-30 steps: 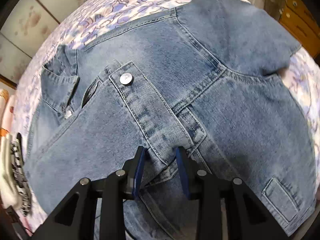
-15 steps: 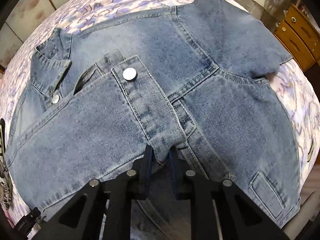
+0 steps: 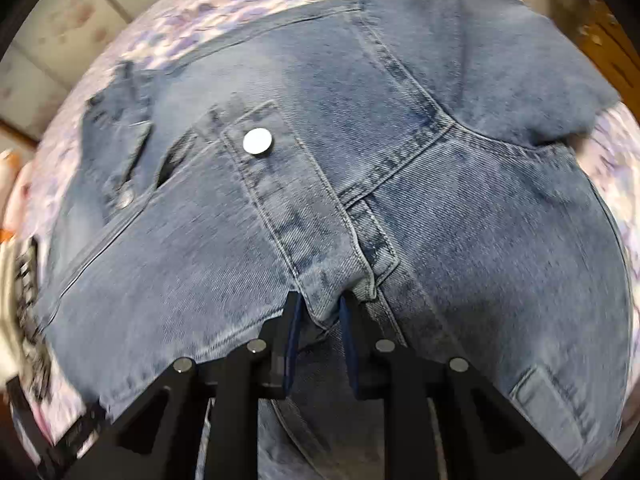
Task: Fold large clothes
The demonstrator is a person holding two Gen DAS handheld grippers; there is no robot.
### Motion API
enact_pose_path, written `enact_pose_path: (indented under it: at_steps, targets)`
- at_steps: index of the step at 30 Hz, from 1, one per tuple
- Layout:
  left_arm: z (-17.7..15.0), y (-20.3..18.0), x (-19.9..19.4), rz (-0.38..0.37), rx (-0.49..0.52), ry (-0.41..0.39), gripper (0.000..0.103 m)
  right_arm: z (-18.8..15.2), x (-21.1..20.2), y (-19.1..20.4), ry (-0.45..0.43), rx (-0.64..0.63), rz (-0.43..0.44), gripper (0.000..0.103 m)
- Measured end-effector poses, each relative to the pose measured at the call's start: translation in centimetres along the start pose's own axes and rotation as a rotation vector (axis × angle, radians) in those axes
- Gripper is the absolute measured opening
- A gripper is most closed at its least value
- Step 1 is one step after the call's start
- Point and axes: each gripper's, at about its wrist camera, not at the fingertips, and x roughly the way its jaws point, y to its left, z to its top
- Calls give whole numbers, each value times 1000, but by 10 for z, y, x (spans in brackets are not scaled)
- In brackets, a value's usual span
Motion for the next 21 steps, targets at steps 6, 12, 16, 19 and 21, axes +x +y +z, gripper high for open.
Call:
enact_pose_path:
  at_steps: [6,12,16,19,21]
  targets:
    - [-54,-46,-61,15,-80,-42,70,-7,-33,-56,56,-63,204,19]
    - [-133,-147,-121,-57,107,-22,70,2,-75,-143,103,-141,274,21]
    - [-177,-241,-141,-53,367,0,80,13,-91,-197,100,-102,306,26]
    - [-203,-293,-152,-46,508,3,80,27,-94,-237,81,-21,315,28]
    - [-219,-327,-160,-36,590,8,80,32,-96,-267,74,56,330,28]
